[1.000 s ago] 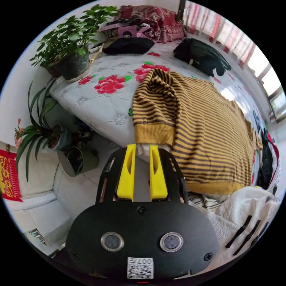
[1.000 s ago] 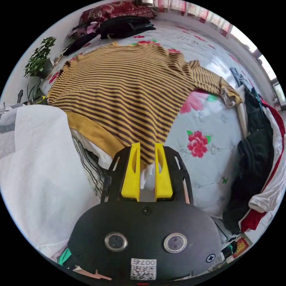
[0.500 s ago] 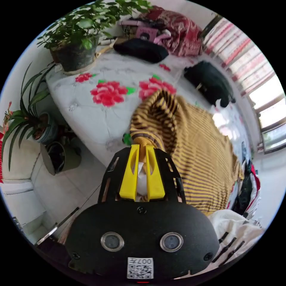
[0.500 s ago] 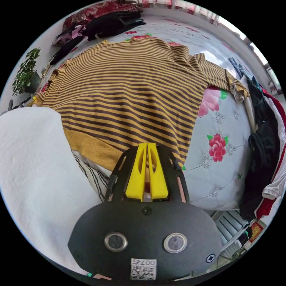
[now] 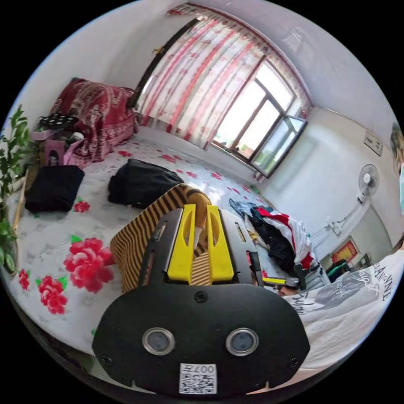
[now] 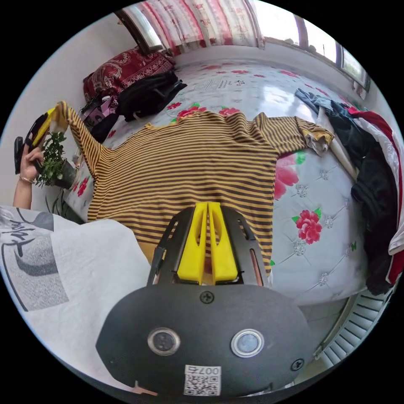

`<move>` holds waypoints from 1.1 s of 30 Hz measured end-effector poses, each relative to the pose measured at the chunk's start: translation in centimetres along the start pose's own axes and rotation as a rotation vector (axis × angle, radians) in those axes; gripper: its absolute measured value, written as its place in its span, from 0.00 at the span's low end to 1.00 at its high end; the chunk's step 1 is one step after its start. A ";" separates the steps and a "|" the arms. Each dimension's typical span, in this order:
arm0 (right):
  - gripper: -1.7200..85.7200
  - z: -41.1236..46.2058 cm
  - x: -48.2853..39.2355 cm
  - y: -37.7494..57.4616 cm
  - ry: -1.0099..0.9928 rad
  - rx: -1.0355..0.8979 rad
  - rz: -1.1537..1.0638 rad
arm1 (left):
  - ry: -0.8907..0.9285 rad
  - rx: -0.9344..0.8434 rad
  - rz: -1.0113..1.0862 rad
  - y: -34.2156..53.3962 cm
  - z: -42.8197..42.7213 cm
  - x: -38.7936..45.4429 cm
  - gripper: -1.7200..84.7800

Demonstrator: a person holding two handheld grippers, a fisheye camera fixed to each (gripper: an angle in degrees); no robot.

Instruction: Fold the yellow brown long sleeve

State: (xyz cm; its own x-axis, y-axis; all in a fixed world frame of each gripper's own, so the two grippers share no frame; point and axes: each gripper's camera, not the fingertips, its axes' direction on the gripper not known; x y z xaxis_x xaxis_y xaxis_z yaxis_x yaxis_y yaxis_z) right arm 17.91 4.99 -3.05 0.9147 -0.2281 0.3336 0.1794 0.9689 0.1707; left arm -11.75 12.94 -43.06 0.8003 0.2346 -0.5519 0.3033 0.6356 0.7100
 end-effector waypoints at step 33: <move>0.07 10.8 -9.1 -16.2 0.095 -0.148 -0.345 | -0.751 -0.575 -0.258 16.2 29.7 -19.5 0.14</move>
State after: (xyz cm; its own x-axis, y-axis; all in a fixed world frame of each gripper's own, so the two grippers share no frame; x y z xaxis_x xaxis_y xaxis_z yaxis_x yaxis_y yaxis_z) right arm 2.82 -9.67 1.15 0.8195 -0.5403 0.1910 0.5269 0.8415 0.1195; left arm -7.07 -3.16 -7.87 0.9262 -0.3646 -0.0965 0.3764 0.9097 0.1754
